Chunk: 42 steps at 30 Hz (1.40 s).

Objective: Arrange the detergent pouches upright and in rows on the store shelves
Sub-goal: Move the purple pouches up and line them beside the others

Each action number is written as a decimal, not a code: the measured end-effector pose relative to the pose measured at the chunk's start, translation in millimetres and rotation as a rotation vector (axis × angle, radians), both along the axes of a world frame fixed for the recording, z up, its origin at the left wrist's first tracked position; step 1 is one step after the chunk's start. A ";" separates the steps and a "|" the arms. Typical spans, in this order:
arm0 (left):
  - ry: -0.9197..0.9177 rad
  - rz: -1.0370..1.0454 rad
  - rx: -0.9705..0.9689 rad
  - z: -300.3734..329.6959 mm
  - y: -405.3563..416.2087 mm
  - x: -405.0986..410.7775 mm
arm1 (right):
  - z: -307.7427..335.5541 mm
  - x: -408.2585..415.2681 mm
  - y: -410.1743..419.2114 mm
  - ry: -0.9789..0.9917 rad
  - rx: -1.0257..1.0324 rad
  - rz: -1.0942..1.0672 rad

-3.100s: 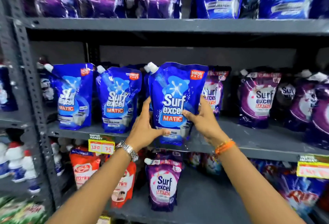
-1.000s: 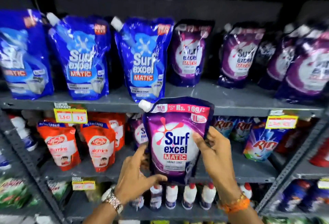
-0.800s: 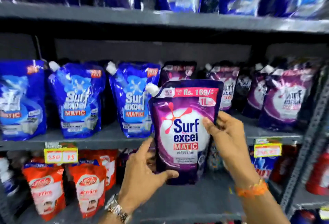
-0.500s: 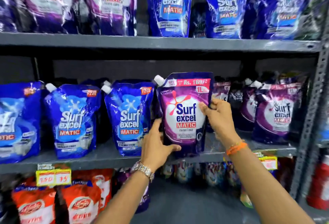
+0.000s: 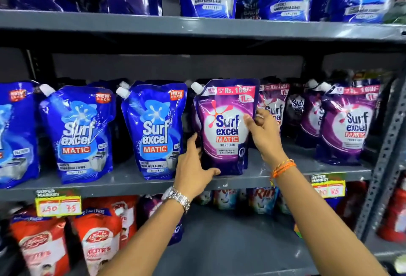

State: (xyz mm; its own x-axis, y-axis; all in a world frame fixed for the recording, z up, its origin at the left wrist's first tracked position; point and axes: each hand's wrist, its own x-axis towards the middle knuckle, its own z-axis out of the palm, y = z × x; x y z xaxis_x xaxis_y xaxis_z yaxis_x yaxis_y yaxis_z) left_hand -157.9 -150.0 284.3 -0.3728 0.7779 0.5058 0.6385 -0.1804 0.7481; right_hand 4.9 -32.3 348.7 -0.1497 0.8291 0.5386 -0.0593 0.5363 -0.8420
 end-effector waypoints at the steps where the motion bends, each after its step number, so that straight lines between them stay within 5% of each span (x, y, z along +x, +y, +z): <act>1: -0.035 -0.032 0.024 -5.2 -13.3 0.0 | -5.4 5.0 -5.9 -0.007 0.010 -0.039; 5: -0.145 -0.085 0.125 -60.3 -71.2 -13.2 | -57.4 25.7 -50.3 0.255 0.126 -0.293; 9: -0.231 0.043 -0.017 -155.9 -106.2 -48.3 | -148.8 10.1 -89.4 0.455 0.159 -0.426; 18: -0.272 0.237 -0.379 -277.7 -49.0 -134.2 | -291.4 -126.7 -42.9 -0.076 -0.410 0.135; 24: -0.365 0.200 -0.361 -313.2 5.0 -170.1 | -326.8 -192.0 8.9 -0.368 -0.424 0.319; 32: -0.337 0.232 -0.359 -339.4 -4.0 -171.4 | -341.9 -188.8 2.4 -0.363 -0.356 0.283; 42: -0.362 0.191 -0.308 -314.2 -97.1 -52.0 | -317.3 -63.9 -90.0 -0.315 -0.426 0.295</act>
State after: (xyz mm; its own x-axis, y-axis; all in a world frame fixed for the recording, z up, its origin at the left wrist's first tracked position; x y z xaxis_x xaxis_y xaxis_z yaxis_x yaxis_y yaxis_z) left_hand -209.9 -247.1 -30.0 -0.6320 0.7712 0.0763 0.3291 0.1780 0.9274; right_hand -59.0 -122.2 31.3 -0.5041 0.8615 0.0609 0.1327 0.1470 -0.9802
